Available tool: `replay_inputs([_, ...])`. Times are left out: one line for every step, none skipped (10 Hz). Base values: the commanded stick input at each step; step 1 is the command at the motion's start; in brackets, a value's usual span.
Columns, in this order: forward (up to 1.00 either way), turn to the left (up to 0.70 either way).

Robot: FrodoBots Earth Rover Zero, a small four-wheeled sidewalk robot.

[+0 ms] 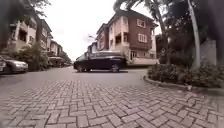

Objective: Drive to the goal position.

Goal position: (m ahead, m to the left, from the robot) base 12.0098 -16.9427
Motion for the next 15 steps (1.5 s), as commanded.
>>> replay_inputs([0.7,0.0])
replay_inputs([0.7,0.0])
replay_inputs([0.7,0.0])
replay_inputs([0.7,0.0])
replay_inputs([0.7,0.0])
replay_inputs([0.7,0.0])
replay_inputs([0.7,0.0])
replay_inputs([0.7,0.0])
replay_inputs([0.7,0.0])
replay_inputs([0.7,0.0])
replay_inputs([0.7,0.0])
replay_inputs([0.7,0.0])
replay_inputs([0.7,0.0])
replay_inputs([0.7,0.0])
replay_inputs([0.7,0.0])
